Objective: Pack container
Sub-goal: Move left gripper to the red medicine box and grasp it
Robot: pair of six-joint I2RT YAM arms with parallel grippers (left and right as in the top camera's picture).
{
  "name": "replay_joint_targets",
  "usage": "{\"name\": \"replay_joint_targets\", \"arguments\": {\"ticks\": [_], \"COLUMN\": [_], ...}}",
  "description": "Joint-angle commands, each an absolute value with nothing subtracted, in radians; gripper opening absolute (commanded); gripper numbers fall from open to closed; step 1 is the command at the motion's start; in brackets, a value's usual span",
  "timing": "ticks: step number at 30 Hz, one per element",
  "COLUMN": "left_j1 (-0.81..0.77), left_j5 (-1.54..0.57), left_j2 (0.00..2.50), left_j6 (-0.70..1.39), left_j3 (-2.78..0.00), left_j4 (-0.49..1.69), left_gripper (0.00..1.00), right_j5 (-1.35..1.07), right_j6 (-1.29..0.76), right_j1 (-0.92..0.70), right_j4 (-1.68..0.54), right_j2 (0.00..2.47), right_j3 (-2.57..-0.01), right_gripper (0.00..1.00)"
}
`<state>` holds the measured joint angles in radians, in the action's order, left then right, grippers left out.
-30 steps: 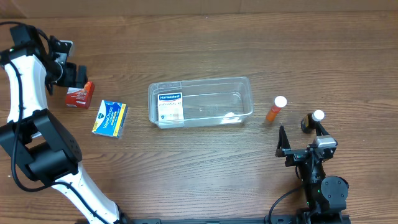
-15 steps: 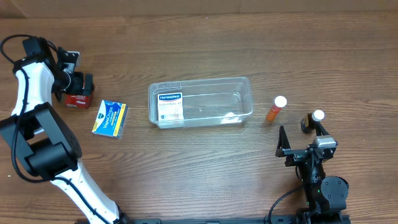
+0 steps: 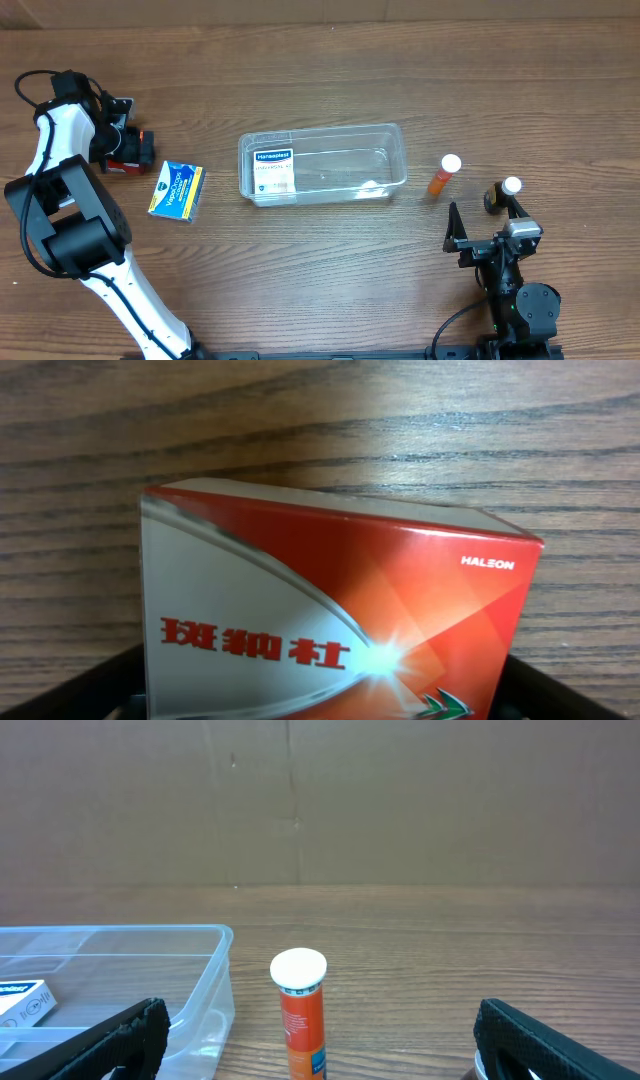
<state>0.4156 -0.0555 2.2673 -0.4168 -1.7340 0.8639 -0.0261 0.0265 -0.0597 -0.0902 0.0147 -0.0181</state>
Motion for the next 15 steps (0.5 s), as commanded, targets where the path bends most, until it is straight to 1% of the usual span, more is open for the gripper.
{"name": "replay_joint_targets", "arguments": {"ticks": [1,2,4,6,9,15], "left_j1": [0.415,0.415,0.415,0.415,0.415,0.415], "left_j5": [-0.009,-0.007,-0.007,-0.007,-0.007,-0.007], "left_j2": [2.297,2.297,2.297,2.297,2.297,2.295], "left_j6": [-0.39,-0.387,-0.383,-0.377,-0.369,-0.361], "left_j3": [-1.723,-1.723,-1.723,-1.723,-1.723,-1.725], "left_j4": [0.863,0.863,0.864,0.867,0.871,0.879], "left_gripper": [0.88,0.84,0.82,0.77,0.73,0.71], "right_j5": [-0.028,-0.028,-0.028,-0.028,-0.028,-0.028], "right_j6": [0.03,0.03,0.03,0.03,0.03,0.03], "right_j1": [-0.059,-0.059,-0.059,-0.059,-0.059,-0.059], "right_j4": [-0.083,-0.083,-0.083,-0.083,-0.083,-0.083], "right_j2": [0.003,0.003,0.003,0.003,0.003,0.003], "right_j3": [-0.008,-0.008,-0.008,-0.008,-0.008,-0.008], "right_gripper": [1.0,1.0,1.0,1.0,1.0,1.0]}}
